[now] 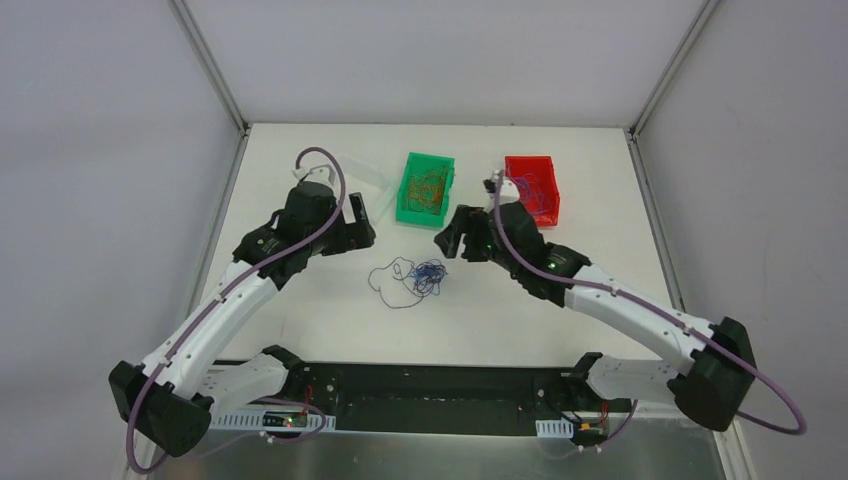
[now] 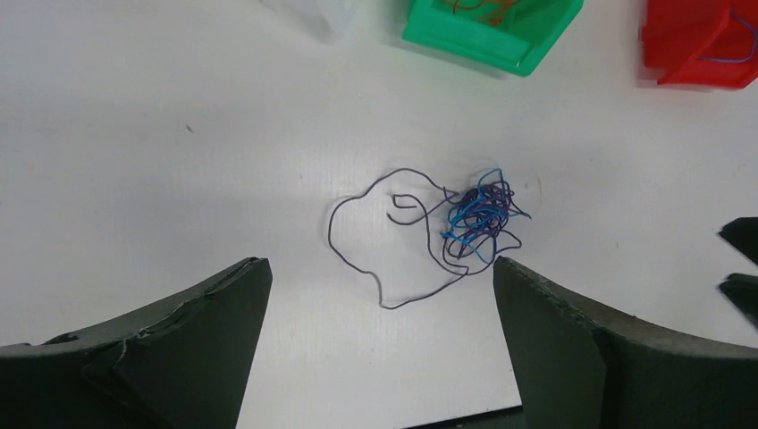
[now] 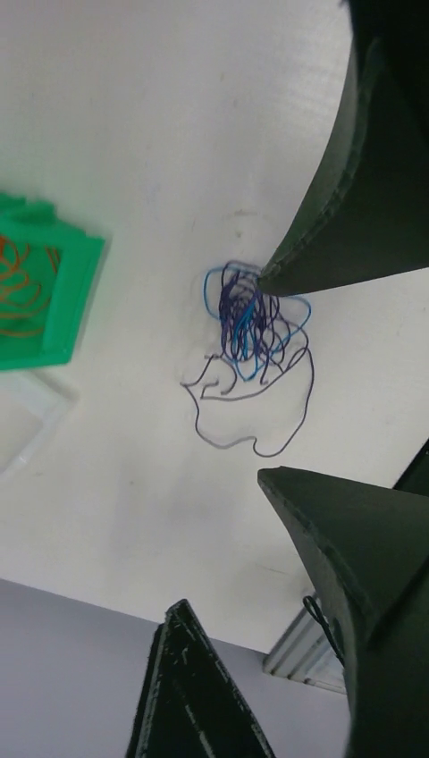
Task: Untangle the cables
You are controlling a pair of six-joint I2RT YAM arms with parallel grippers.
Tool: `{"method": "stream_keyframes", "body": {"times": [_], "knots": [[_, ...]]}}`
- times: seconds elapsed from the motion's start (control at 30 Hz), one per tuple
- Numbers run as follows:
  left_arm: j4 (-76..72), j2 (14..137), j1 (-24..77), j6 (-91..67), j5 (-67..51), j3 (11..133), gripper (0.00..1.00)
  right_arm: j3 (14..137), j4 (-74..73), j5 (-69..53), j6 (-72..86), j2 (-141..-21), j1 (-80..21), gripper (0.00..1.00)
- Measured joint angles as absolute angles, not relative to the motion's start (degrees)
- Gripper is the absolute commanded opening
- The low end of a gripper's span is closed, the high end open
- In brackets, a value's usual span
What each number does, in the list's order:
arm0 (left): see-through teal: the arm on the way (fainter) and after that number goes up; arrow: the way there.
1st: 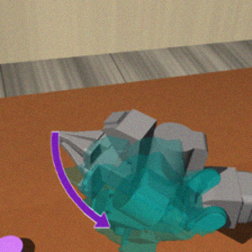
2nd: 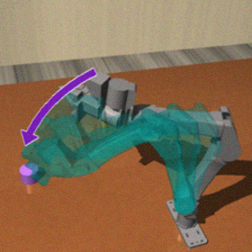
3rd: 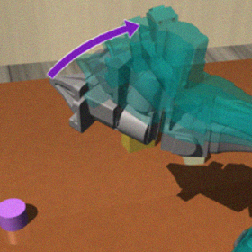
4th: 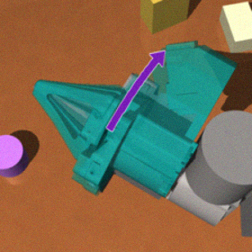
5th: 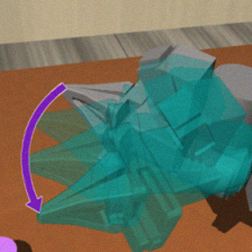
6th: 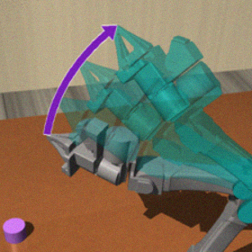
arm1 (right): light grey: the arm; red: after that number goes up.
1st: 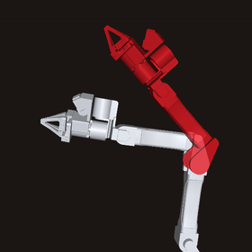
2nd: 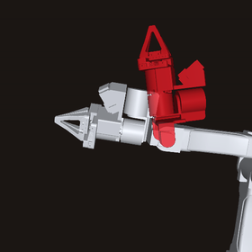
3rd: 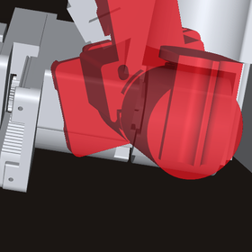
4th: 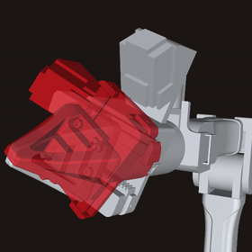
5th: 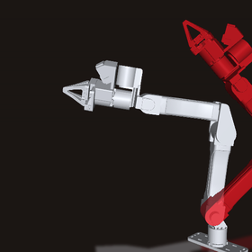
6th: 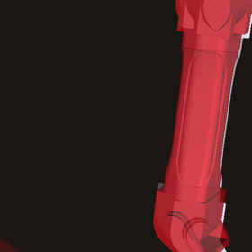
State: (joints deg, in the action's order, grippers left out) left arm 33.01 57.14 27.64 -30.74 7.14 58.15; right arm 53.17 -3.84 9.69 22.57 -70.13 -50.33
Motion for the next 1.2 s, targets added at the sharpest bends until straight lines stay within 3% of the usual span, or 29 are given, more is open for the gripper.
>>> {"method": "stream_keyframes", "body": {"times": [0.23, 0.4, 0.6, 0.97, 1.2], "knots": [[28.6, 64.1, 32.3, -32.9, 3.2, 55.2, 0.96, 44.6, -12.4, 12.0, 23.3, -57.6, -41.6, 0.64], [24.3, 67.4, 33.8, -33.5, 1.0, 53.8, 0.92, 39.7, -15.8, 9.1, 23.8, -56.7, -40.3, 0.57], [21.0, 71.9, 33.8, -33.5, -0.8, 52.3, 0.84, 39.9, -13.3, 2.3, 23.7, -64.4, -40.9, 0.55], [17.3, 81.9, 33.8, -33.5, -3.0, 51.7, 0.76, 49.3, -6.8, -2.4, 21.4, -84.9, -43.3, 0.44], [15.6, 87.4, 33.8, -33.5, -5.1, 51.8, 0.65, 51.2, -3.6, -5.1, 17.1, -91.5, -43.6, 0.44]]}}
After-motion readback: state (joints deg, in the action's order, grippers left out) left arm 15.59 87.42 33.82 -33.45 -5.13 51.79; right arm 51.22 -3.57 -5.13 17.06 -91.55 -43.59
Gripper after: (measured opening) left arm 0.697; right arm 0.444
